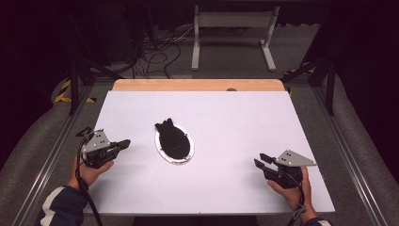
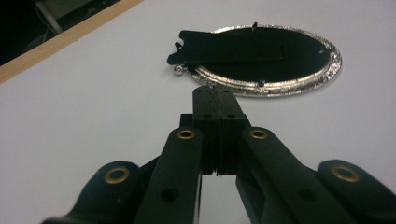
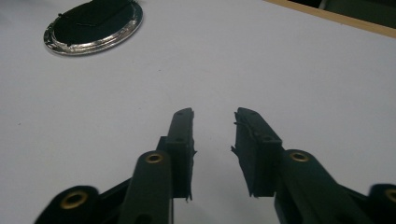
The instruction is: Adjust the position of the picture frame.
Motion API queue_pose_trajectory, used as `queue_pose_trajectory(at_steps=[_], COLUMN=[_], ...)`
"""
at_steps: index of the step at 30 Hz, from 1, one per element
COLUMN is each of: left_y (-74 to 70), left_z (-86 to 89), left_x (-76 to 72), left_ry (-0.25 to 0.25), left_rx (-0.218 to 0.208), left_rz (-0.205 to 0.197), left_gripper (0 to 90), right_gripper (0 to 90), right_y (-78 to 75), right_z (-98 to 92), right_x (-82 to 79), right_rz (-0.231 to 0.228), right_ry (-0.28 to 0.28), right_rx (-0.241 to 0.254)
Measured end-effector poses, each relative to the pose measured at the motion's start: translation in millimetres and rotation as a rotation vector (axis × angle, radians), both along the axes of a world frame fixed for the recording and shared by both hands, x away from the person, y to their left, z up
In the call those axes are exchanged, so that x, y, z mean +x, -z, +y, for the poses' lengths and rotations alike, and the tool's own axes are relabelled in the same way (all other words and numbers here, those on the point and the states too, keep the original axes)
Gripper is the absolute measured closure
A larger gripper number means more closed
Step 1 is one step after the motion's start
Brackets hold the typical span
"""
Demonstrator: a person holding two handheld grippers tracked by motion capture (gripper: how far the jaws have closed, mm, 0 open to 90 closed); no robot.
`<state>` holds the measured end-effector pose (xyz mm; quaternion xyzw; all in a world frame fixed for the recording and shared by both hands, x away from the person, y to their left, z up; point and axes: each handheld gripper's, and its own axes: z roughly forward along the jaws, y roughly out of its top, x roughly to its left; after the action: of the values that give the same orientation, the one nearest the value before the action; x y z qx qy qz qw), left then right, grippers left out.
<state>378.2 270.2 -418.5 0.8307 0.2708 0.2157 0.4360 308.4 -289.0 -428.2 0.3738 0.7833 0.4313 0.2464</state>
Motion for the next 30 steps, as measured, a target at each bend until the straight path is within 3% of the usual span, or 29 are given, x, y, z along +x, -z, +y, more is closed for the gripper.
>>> queue_pose_trajectory(at_steps=[8, 10, 11, 15, 16, 17, 18, 21, 22, 27, 29, 30], left_y=[-6.9, -7.8, -6.8, -2.3, 3.1, 3.1, 8.1, 10.6, 15.8, 29.4, 34.6, 36.2], left_z=[-27.6, -36.8, -42.3, -51.5, -55.8, -55.8, -58.2, -62.6, -68.7, -75.4, -74.1, -72.5], left_x=[37.8, 46.4, 53.6, 70.9, 79.7, 79.7, 90.3, 96.5, 101.1, 109.8, 112.9, 114.2], left_ry=[-0.004, 0.005, 0.011, 0.001, 0.006, 0.006, -0.008, -0.013, -0.01, -0.026, -0.039, -0.048], left_rx=[-0.013, 0.024, 0.039, 0.063, 0.078, 0.078, 0.047, 0.044, 0.075, 0.114, 0.104, 0.071], left_rz=[0.014, -0.002, 0.023, 0.03, 0.061, 0.061, 0.083, 0.071, 0.076, 0.089, 0.093, 0.094], left_gripper=[90.0, 90.0, 90.0, 90.0, 90.0, 90.0, 90.0, 90.0, 90.0, 90.0, 90.0, 90.0], right_gripper=[90.0, 90.0, 90.0, 90.0, 90.0, 90.0, 90.0, 90.0, 90.0, 90.0, 90.0, 90.0], right_y=[3.9, 4.5, 5.0, 7.1, 8.3, 8.3, 8.4, 8.0, 7.5, 9.2, 11.2, 11.9], right_z=[27.8, 34.4, 38.0, 48.2, 54.4, 54.4, 60.3, 66.7, 71.4, 86.8, 96.7, 100.2], right_x=[8.5, 8.5, 8.6, 10.7, 12.4, 12.4, 14.3, 17.2, 19.5, 28.0, 31.1, 31.9], right_rz=[0.034, 0.038, 0.04, 0.055, 0.062, 0.062, 0.066, 0.072, 0.072, 0.081, 0.083, 0.085], right_ry=[-0.06, -0.085, -0.099, -0.133, -0.152, -0.152, -0.167, -0.181, -0.192, -0.21, -0.224, -0.229], right_rx=[-0.023, -0.02, -0.02, -0.017, -0.017, -0.017, -0.019, -0.019, -0.022, -0.016, -0.022, -0.024])
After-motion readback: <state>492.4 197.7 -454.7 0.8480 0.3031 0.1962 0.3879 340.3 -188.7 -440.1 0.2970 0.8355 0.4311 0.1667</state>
